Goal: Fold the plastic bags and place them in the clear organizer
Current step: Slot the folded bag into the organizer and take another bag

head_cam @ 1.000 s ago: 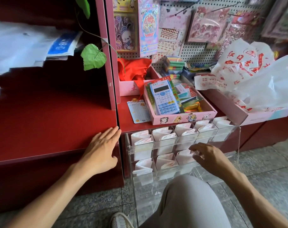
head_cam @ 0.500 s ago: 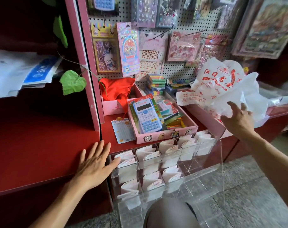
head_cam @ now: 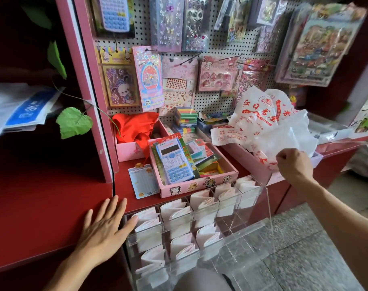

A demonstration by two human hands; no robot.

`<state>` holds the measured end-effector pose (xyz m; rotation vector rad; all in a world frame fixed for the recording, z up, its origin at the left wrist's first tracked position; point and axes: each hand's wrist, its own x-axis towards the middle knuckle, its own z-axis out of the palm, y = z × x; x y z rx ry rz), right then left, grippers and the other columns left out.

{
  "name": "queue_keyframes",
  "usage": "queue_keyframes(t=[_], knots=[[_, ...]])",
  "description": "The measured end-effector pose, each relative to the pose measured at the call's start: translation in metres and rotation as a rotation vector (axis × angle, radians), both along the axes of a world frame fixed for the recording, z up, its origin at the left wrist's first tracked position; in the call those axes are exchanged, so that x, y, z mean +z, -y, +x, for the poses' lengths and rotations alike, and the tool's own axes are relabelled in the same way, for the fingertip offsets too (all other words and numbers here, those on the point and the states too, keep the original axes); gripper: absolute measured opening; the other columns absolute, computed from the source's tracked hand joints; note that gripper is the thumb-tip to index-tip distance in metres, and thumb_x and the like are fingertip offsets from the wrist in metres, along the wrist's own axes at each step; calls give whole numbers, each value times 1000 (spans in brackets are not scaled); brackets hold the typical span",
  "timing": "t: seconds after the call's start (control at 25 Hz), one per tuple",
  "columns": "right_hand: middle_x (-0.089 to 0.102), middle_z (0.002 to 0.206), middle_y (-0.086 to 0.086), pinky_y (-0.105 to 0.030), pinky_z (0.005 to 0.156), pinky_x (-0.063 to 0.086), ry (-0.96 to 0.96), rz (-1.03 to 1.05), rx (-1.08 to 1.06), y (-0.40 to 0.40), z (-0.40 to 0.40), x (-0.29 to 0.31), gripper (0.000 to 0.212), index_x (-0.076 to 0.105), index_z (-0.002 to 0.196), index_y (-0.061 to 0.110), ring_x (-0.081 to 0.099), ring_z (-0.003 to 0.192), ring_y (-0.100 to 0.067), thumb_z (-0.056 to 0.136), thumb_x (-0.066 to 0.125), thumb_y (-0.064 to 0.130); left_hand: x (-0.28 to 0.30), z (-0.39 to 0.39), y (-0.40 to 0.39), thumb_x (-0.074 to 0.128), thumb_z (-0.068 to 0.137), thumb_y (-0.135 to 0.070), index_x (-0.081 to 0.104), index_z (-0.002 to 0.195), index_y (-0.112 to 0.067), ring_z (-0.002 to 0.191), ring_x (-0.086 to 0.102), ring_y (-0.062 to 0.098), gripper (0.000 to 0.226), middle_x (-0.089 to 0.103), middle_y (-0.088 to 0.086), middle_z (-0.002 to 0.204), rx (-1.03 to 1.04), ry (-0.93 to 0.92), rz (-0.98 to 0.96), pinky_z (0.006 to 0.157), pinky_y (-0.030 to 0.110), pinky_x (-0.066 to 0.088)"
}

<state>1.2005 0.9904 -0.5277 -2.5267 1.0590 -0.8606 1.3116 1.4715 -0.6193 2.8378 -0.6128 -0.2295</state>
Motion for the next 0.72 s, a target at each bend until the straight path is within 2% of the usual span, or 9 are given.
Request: queue_keyframes(t=[0.12, 0.28, 0.36, 0.44, 0.52, 0.56, 0.64, 0.72], knots=[[74, 83, -14, -37, 68, 53, 12, -106, 151, -23, -3, 11, 15, 75, 83, 7, 65, 76, -33, 85, 61, 2, -1, 0, -2, -17, 55, -93, -5, 156, -37, 141, -23, -2, 115, -23, -20, 154, -6, -17, -22, 119, 40, -14], [73, 90, -9, -32, 74, 49, 66, -99, 346, -57, -14, 34, 9, 71, 94, 9, 65, 83, -26, 88, 66, 3, 7, -1, -3, -8, 57, -91, 0, 156, -39, 142, -21, -2, 112, -18, -19, 157, -15, -73, -71, 119, 39, -15], [71, 86, 0, -30, 73, 47, 85, -112, 467, -84, -17, 52, 9, 68, 94, 12, 64, 80, -20, 88, 67, 5, 12, -3, -5, -4, 54, -93, 8, 156, -40, 143, -19, -3, 115, -12, -17, 161, -32, -110, -117, 119, 38, -15], [67, 82, 11, -30, 73, 52, 100, -47, 631, -116, -16, 68, 15, 65, 90, 19, 65, 78, -12, 88, 69, 5, 13, -2, -11, 2, 47, -100, 17, 154, -41, 142, -15, -6, 122, -5, -15, 163, -40, -168, -195, 119, 36, -14], [65, 80, 12, -27, 71, 54, 122, 74, 814, -155, -15, 80, 25, 60, 86, 26, 63, 74, -1, 87, 69, 3, 18, -5, -19, 18, 43, -104, 26, 150, -41, 144, -8, -5, 124, 5, -13, 164, -52, -239, -283, 119, 33, -11], [64, 80, 11, -23, 71, 52, 135, 141, 902, -176, -14, 83, 28, 59, 85, 27, 61, 73, 2, 88, 69, 1, 23, -9, -24, 31, 40, -103, 28, 149, -42, 147, 0, -1, 125, 12, -11, 163, -57, -275, -347, 120, 32, -4], [62, 81, 5, -19, 70, 48, 177, 320, 1104, -221, -10, 89, 21, 60, 87, 19, 57, 73, -2, 89, 67, 0, 34, -19, -35, 60, 29, -97, 30, 144, -45, 143, 27, 6, 130, 31, -9, 157, -59, -351, -561, 115, 29, 21], [57, 81, -2, -18, 67, 43, 237, 592, 1289, -265, -5, 91, 13, 58, 91, 9, 52, 74, -10, 89, 63, -2, 48, -32, -45, 82, 25, -79, 30, 138, -57, 130, 41, -3, 126, 39, -23, 146, -57, -326, -813, 106, 28, 33]])
